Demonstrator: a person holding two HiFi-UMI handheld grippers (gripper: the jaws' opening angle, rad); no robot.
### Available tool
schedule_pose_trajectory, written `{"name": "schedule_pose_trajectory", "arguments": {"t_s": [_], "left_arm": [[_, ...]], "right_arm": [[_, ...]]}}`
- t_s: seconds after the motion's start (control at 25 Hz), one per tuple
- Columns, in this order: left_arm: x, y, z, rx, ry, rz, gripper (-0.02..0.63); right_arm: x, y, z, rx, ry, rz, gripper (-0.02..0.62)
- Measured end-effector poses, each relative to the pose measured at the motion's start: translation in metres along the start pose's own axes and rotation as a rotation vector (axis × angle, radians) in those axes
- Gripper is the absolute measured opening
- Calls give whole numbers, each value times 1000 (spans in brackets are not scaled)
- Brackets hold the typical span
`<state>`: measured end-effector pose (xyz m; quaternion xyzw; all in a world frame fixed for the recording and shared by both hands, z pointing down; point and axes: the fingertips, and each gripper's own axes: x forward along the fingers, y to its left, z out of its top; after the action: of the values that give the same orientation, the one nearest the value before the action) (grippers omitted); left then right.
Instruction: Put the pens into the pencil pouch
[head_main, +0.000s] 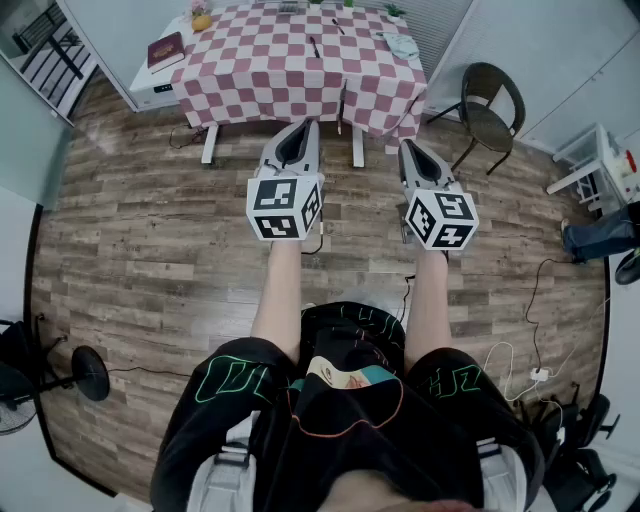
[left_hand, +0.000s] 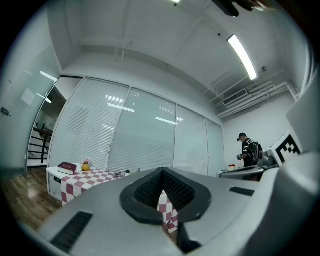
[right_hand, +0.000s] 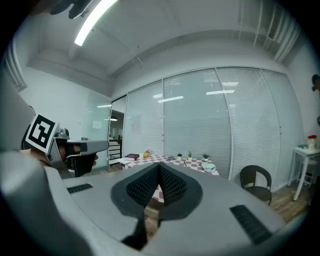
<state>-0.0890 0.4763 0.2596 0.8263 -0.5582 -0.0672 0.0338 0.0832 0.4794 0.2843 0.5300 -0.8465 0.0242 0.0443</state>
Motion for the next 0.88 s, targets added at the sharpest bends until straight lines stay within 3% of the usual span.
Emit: {"name": "schedule_pose_trajectory", "arguments": {"t_s": [0.32, 0.88], "left_arm": [[-9, 15, 3, -12, -11, 6, -5], [-10, 17, -11, -38, 20, -15, -5]], "right_arm": [[4, 17, 3, -33, 3, 2, 3], [-2, 11, -3, -58, 12, -82, 3]]}}
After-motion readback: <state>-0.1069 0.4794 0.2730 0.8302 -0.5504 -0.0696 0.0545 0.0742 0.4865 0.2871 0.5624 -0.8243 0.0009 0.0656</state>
